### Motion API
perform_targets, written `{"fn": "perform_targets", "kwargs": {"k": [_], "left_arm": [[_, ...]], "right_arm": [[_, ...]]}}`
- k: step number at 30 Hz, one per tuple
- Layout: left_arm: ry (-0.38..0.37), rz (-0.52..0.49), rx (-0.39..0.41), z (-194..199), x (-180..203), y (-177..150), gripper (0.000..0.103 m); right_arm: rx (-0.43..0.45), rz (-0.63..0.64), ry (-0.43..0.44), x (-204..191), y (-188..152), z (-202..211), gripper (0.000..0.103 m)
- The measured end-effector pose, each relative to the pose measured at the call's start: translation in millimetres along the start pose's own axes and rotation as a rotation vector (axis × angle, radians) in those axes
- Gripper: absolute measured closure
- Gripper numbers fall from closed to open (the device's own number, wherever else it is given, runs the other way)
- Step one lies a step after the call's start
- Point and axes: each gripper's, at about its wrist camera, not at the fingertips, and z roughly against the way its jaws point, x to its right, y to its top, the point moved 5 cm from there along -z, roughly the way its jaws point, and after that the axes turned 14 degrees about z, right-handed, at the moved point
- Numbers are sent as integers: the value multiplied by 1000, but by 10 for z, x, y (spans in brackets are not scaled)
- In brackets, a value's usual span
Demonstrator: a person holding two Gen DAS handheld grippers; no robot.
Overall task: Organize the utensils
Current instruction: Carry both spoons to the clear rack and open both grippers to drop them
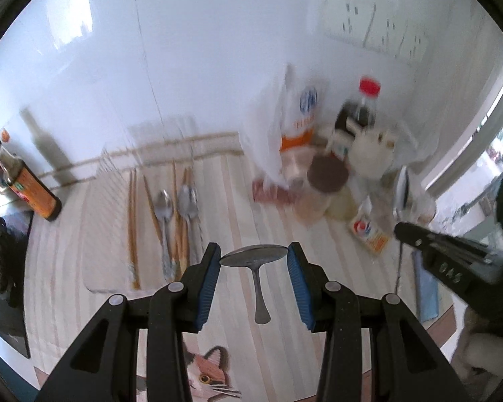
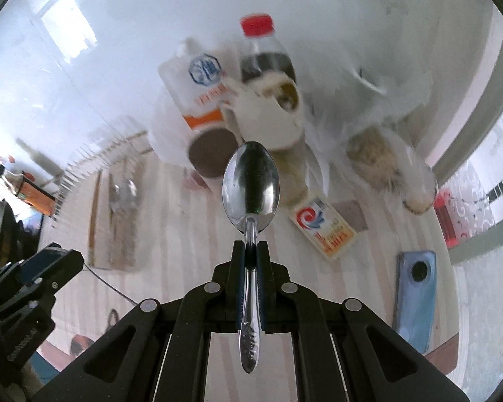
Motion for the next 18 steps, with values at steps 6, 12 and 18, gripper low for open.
{"fn": "perform_targets", "kwargs": {"k": [6,12,18], "left_arm": [[-2,41,64,348,-205,426,66],[27,109,91,463,-551,756,66],[83,178,61,296,-1027,929,66]], "right_arm": [[64,6,67,-251,376,201,97],[91,29,178,-702,780,183,97],[59,46,288,-1232,1080,-119,97]]}}
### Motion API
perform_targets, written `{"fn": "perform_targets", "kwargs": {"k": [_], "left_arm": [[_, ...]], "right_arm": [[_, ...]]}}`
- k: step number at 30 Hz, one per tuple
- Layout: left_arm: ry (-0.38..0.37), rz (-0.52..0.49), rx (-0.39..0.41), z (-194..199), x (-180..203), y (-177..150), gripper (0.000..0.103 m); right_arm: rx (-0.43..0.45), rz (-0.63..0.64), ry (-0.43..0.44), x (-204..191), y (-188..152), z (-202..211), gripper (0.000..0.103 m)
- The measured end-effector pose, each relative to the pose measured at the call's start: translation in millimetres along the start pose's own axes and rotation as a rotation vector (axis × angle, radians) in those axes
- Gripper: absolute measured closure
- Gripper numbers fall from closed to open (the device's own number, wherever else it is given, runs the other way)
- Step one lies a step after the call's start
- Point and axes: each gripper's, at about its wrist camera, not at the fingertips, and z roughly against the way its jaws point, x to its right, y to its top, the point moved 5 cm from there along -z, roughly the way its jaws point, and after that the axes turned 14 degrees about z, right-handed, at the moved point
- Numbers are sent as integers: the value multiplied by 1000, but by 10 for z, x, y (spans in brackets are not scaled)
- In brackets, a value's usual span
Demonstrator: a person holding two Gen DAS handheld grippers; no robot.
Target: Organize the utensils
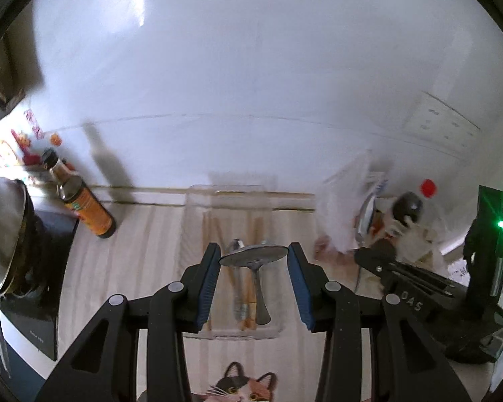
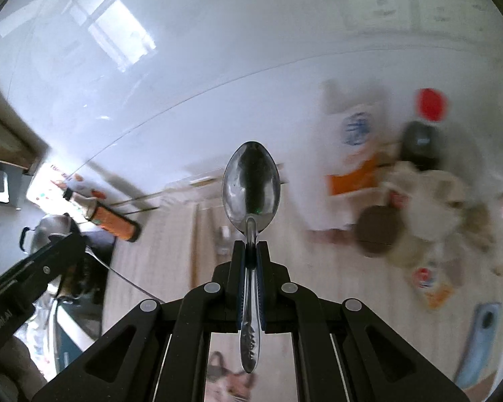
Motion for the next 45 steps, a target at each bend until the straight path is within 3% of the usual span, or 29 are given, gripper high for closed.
{"fn": "perform_targets", "kwargs": {"k": [6,17,18,20,21,24,26,30,33,35,37,45], "left_arm": [[34,63,-76,-375,-340,29,66],[46,107,-225,-891,-669,-39,65],[54,102,-222,-905,-692,-45,64],[73,98,-210,-906,-756,-61,60],[82,97,-199,-902,-794,-64,51],[119,85,-161,-862,-891,-62,37],[148,67,-119,-812,-966,-60,34],[198,18,-36,-719,-1107,-93,13],[203,4,-44,-749,-1200,-155,0],[203,1,-51,-756,-1259,-207,0],[204,0,-38,-727,-1311,-240,0],[209,-7,-19,-658,-1464,-358,0]], "right_arm": [[-69,-44,56,-278,38,-617,97],[-173,-53,20,-517,-145,-1314,96],[-186,-58,14,-519,-163,-1349,94],[-202,-58,5,-532,-193,-1383,77],[-210,-56,-5,-530,-212,-1363,65],[-197,-41,-52,-518,-237,-1272,63],[-187,-33,-80,-502,-267,-1187,61],[-172,5,-182,-474,-358,-1004,49],[-174,22,-238,-474,-451,-932,41],[-175,18,-265,-464,-518,-899,34],[-173,12,-285,-463,-576,-871,21],[-137,53,-380,-624,-681,-716,19]]}}
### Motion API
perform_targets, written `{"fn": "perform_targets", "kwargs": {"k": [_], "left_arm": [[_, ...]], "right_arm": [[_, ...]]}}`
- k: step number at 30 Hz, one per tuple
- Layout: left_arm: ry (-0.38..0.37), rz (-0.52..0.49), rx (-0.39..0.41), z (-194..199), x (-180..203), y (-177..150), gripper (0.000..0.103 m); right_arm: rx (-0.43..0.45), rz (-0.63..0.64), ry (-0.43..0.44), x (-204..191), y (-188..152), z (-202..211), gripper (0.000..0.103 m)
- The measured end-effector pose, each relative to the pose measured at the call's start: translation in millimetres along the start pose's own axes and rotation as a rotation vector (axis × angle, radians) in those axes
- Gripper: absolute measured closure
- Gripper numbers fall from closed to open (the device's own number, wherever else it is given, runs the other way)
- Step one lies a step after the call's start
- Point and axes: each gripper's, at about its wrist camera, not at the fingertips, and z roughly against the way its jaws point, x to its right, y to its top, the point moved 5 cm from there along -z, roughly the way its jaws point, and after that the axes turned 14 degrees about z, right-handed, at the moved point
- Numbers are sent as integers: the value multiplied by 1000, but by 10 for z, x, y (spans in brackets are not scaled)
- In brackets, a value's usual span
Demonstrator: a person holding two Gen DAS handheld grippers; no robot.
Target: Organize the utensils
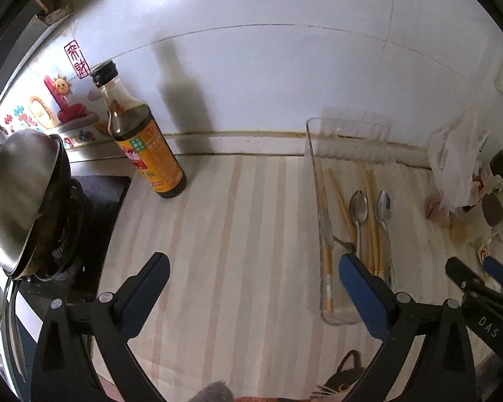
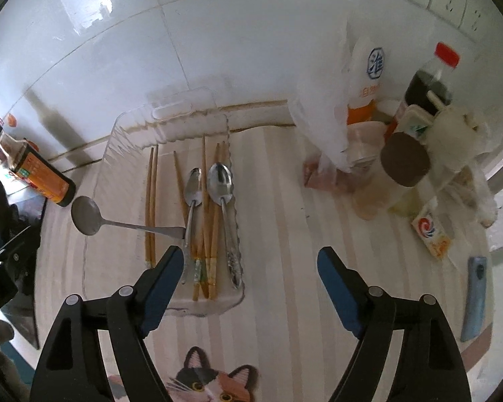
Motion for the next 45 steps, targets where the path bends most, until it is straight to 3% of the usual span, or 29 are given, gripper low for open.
{"fn": "perform_targets", "kwargs": {"k": [5,9,12,27,36,45], "left_arm": [[-7,-27,27,133,-9,-91,0],[-15,-24,68,424,-28,-189,0],[-31,-11,90,667,-38,-283,0],[-72,32,221,2113,-149,-966,0],[-56,33,215,2574,-187,-1193,0],[-72,19,237,2742,-238,-1167,0]], "right_arm": [[47,21,-69,-22,-36,271,18],[94,32,-92,-43,-117,570,3],[136,48,-114,-56,-212,867,0],[311,78,-143,112,-941,2337,0],[344,91,-135,154,-1196,2963,0],[347,74,-141,89,-1186,3206,0]]}}
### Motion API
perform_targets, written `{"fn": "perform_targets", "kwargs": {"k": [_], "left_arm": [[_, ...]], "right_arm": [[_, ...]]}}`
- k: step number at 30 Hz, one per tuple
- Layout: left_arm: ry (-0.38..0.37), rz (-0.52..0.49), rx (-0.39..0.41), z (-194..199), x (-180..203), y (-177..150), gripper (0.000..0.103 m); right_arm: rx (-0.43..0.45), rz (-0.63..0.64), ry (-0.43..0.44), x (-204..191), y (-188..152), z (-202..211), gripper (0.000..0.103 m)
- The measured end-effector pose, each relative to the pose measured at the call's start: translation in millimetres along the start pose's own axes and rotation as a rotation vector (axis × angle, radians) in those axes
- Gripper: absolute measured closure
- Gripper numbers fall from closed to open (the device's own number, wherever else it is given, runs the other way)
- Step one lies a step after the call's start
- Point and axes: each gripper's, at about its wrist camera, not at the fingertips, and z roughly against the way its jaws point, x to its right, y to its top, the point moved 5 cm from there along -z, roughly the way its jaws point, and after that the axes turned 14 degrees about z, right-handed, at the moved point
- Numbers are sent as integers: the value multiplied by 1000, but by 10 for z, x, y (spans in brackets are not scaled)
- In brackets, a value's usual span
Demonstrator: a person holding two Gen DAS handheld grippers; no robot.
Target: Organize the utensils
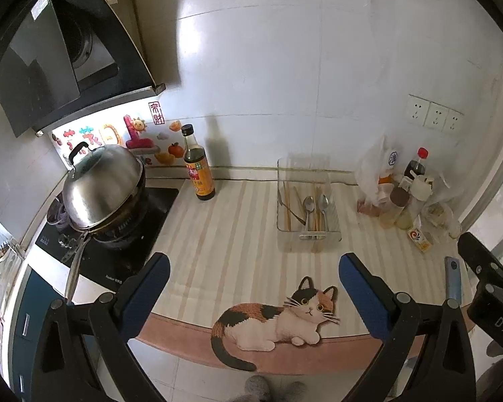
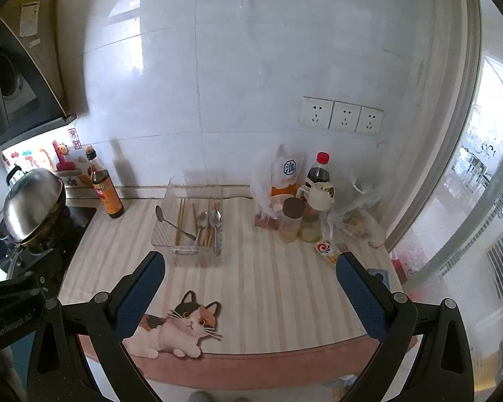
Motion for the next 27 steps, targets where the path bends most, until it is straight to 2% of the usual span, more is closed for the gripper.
{"fn": "perform_targets", "kwargs": {"k": [5,27], "left_arm": [[4,6,25,-4,-23,56,0],[5,-4,5,-188,13,82,0]], "right_arm": [[4,-5,-14,-8,43,-10,0],[-28,19,-9,-74,82,-227,0]]}}
